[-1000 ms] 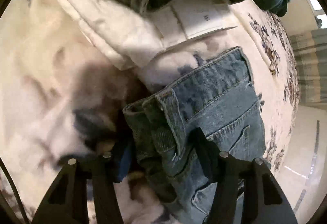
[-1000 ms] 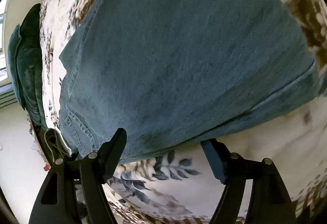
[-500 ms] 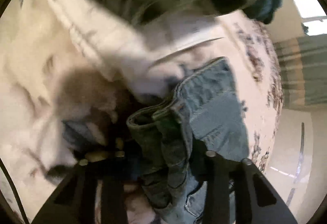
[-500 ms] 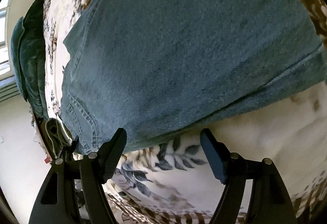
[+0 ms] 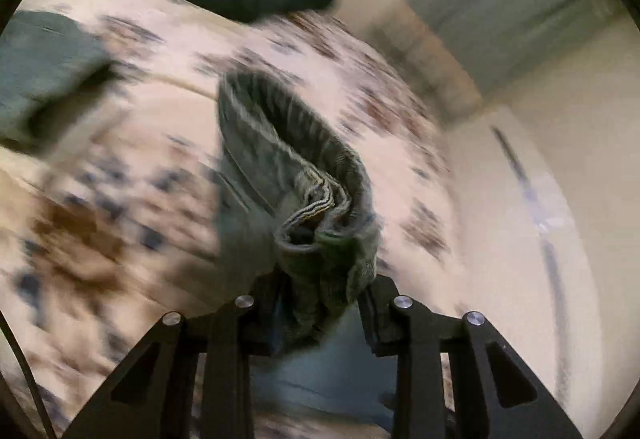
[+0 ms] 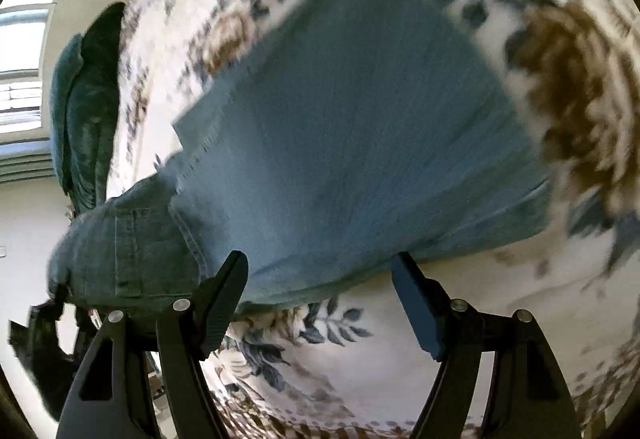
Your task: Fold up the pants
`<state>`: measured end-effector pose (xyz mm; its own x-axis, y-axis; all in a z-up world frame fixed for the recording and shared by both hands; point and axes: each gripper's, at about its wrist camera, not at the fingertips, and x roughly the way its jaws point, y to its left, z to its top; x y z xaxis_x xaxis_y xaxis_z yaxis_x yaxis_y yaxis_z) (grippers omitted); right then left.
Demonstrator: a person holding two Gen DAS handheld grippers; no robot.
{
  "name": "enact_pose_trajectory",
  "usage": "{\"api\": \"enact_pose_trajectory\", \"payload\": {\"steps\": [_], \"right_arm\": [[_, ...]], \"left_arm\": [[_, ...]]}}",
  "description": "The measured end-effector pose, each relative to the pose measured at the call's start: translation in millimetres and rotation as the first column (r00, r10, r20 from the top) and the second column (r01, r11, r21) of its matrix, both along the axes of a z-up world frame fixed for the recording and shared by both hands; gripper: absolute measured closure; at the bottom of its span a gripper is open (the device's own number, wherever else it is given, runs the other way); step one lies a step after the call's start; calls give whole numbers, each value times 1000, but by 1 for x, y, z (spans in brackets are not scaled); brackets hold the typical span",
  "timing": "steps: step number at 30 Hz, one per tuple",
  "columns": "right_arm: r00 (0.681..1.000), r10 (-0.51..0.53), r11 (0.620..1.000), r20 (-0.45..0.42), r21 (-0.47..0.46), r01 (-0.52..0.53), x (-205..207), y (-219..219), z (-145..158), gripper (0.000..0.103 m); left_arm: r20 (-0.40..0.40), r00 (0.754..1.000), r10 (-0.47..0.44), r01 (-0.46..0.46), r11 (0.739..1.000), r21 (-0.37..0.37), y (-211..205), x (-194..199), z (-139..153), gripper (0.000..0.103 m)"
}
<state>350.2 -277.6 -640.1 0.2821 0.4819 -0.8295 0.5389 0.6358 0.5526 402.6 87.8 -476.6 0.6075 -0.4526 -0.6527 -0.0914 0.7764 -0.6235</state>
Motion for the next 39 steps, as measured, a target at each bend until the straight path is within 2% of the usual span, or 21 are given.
{"api": "enact_pose_trajectory", "payload": {"steps": [3, 5, 7, 10, 11, 12, 14, 15, 16, 18, 19, 20, 21, 22, 23, 26, 30, 31, 36, 38, 39], "right_arm": [[999, -19, 999, 29, -30, 20, -4, -29, 17, 26], [999, -42, 998, 35, -49, 43, -7, -54, 20, 26], [998, -61, 995, 21, -75, 63, -6, -76, 18, 26], [996, -89, 993, -7, -84, 88, -2, -104, 10, 26], [995, -97, 992, -11, -78, 96, 1, -111, 7, 26], [995, -96, 993, -13, -66, 95, 4, -116, 5, 26], [997, -79, 996, -14, -50, 78, 13, -124, 2, 26], [998, -67, 997, -5, -30, 67, 18, -125, 2, 26], [999, -49, 999, 10, -1, 49, 24, -125, 1, 26], [1000, -10, 999, 25, 44, 9, 37, -120, 2, 26], [999, 26, 995, 40, 94, -30, 46, -117, 1, 26], [998, 46, 990, 53, 129, -52, 51, -112, 1, 26], [995, 71, 984, 64, 162, -80, 56, -107, 0, 26], [992, 104, 973, 73, 197, -117, 62, -100, -2, 26], [987, 138, 963, 82, 221, -153, 69, -94, -5, 25], [968, 245, 939, 63, 233, -252, 89, -74, -25, 25], [944, 330, 917, 27, 228, -327, 107, -51, -53, 21], [934, 356, 909, 31, 222, -354, 112, -45, -58, 14], [914, 398, 893, 75, 199, -405, 118, -34, -61, 14], [903, 422, 893, 87, 131, -430, 113, -36, -56, 27], [907, 413, 899, 85, 123, -420, 113, -38, -55, 28]], "left_arm": [[-46, 989, -143, 142, 989, -32, -75, -1, -28, 77], [-100, 967, -234, 235, 972, -10, -119, -3, -61, 77], [-178, 938, -297, 306, 952, 26, -149, -1, -100, 78], [-280, 891, -357, 389, 919, 66, -169, 0, -147, 78], [-287, 882, -374, 412, 907, 84, -171, 0, -154, 78], [-288, 875, -390, 433, 895, 104, -173, 1, -156, 77], [-287, 870, -401, 447, 888, 113, -173, 4, -149, 74], [-303, 862, -407, 455, 884, 108, -174, 7, -145, 66], [-336, 843, -420, 472, 877, 89, -175, 11, -141, 59], [-375, 819, -434, 497, 864, 84, -176, 3, -133, 51], [-382, 814, -438, 504, 859, 88, -176, 1, -128, 47], [-392, 805, -445, 516, 851, 94, -176, -3, -123, 35], [-396, 803, -446, 522, 847, 105, -174, -7, -118, 29], [-389, 811, -437, 517, 846, 128, -169, -12, -109, 23], [-380, 817, -433, 514, 847, 139, -166, -17, -105, 22], [-349, 866, -357, 443, 872, 207, -136, -25, -88, 15], [-315, 932, -178, 283, 900, 331, -86, -11, -82, 12], [-315, 941, -126, 240, 903, 356, -71, -4, -84, 12], [-346, 938, 18, 111, 930, 351, -23, 15, -101, 12], [-352, 935, 44, 87, 934, 347, -12, 18, -106, 13], [-350, 935, 52, 80, 932, 353, -10, 19, -106, 13]]}}
